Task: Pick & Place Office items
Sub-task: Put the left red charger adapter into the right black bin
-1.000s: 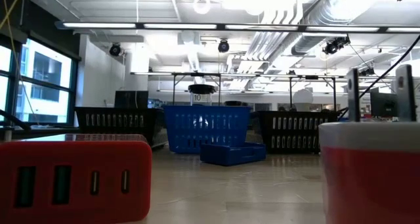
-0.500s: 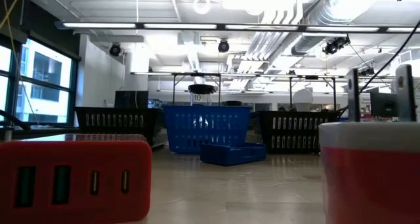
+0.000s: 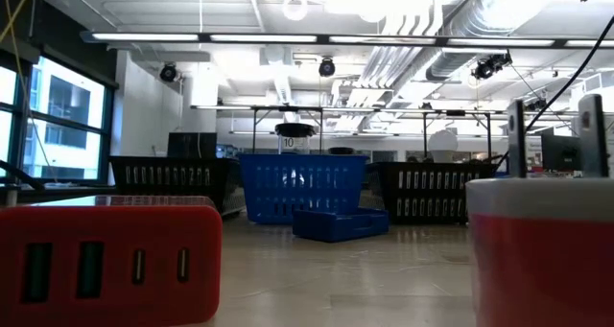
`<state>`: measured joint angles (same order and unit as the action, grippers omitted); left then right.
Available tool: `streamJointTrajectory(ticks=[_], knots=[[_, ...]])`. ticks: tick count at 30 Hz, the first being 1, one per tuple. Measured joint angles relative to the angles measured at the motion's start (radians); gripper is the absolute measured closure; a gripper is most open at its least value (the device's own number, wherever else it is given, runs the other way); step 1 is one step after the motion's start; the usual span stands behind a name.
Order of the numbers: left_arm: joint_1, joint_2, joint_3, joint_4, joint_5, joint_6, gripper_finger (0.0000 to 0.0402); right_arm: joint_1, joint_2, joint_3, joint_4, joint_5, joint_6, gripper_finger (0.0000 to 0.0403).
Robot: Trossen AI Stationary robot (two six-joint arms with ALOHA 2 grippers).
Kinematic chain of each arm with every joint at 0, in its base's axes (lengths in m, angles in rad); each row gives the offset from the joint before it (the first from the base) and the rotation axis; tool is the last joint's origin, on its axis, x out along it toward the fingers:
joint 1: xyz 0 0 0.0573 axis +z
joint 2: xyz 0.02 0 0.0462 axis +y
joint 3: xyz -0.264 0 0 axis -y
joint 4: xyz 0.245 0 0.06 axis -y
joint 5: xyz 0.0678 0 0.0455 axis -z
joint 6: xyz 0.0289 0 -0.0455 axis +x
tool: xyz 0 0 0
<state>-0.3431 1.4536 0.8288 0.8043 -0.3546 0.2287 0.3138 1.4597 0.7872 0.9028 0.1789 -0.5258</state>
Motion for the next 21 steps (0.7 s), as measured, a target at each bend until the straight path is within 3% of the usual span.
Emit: streamJointTrajectory(ticks=[7,21], knots=[[0.0,-0.001,0.0,-0.014,-0.015,-0.008,0.0274,-0.01,0.0,0.0,-0.016,-0.035,0.001,0.0298],[-0.013,-0.001,0.0,-0.031,-0.024,-0.027,0.0271,-0.015,-0.002,0.002,-0.057,-0.048,0.001,0.0298]])
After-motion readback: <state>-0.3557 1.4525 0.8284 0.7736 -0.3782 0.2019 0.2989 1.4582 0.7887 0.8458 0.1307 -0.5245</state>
